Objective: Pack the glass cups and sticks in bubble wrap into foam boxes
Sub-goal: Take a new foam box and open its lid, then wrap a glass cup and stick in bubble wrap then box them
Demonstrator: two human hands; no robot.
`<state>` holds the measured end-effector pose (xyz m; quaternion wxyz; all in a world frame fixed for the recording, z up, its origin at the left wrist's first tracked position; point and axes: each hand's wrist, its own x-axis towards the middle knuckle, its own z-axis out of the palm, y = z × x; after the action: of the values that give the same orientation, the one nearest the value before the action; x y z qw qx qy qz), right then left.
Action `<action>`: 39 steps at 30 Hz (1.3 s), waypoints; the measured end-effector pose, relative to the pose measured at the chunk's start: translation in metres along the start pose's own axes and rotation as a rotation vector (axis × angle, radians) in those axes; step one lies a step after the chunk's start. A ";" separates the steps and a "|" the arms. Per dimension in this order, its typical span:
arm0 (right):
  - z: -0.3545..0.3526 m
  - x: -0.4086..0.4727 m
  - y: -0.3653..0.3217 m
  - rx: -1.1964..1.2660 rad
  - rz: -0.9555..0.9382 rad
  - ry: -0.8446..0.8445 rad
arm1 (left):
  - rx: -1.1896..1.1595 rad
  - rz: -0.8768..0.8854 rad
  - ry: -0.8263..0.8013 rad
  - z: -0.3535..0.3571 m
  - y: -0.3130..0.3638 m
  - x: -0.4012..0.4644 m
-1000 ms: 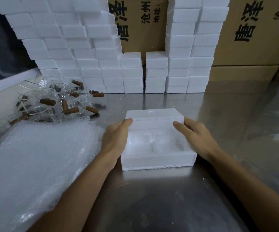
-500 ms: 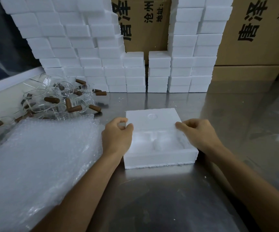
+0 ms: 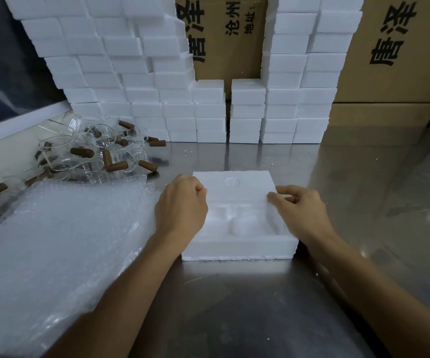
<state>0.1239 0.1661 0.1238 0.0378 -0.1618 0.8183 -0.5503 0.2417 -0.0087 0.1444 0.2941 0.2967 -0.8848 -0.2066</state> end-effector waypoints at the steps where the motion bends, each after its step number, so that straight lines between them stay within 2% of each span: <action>1: 0.002 -0.001 -0.001 -0.005 0.000 -0.003 | -0.038 -0.013 -0.005 -0.001 -0.003 0.001; 4: 0.003 -0.001 -0.003 -0.035 0.002 -0.027 | -0.139 -0.042 -0.044 -0.002 -0.009 0.001; 12: -0.001 -0.001 -0.007 -0.101 -0.049 -0.048 | -0.188 -0.016 -0.163 0.000 -0.014 0.002; 15: -0.003 -0.002 -0.010 -0.171 -0.061 -0.075 | -0.196 -0.031 -0.162 0.001 -0.014 0.002; 18: -0.002 0.001 -0.019 -0.333 -0.066 -0.061 | -0.186 -0.035 -0.159 0.001 -0.014 0.002; 21: 0.011 0.009 -0.036 -0.538 -0.157 -0.010 | -0.192 -0.040 -0.160 0.001 -0.013 0.002; 24: 0.045 0.016 -0.061 -0.605 -0.254 -0.140 | -0.190 -0.050 -0.163 0.000 -0.013 0.002; 28: 0.100 0.036 -0.090 -0.527 -0.311 -0.271 | -0.175 -0.031 -0.172 0.001 -0.012 0.001; 32: 0.147 0.062 -0.115 -0.451 -0.304 -0.500 | -0.209 -0.017 -0.146 0.000 -0.012 0.000; 39: 0.215 0.092 -0.142 -0.882 -0.507 -0.623 | -0.230 -0.009 -0.067 0.000 -0.011 -0.002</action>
<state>0.1207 -0.1021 0.1801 0.0724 -0.5063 0.8559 -0.0768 0.2479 -0.0151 0.1380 0.2957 0.2578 -0.8632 -0.3179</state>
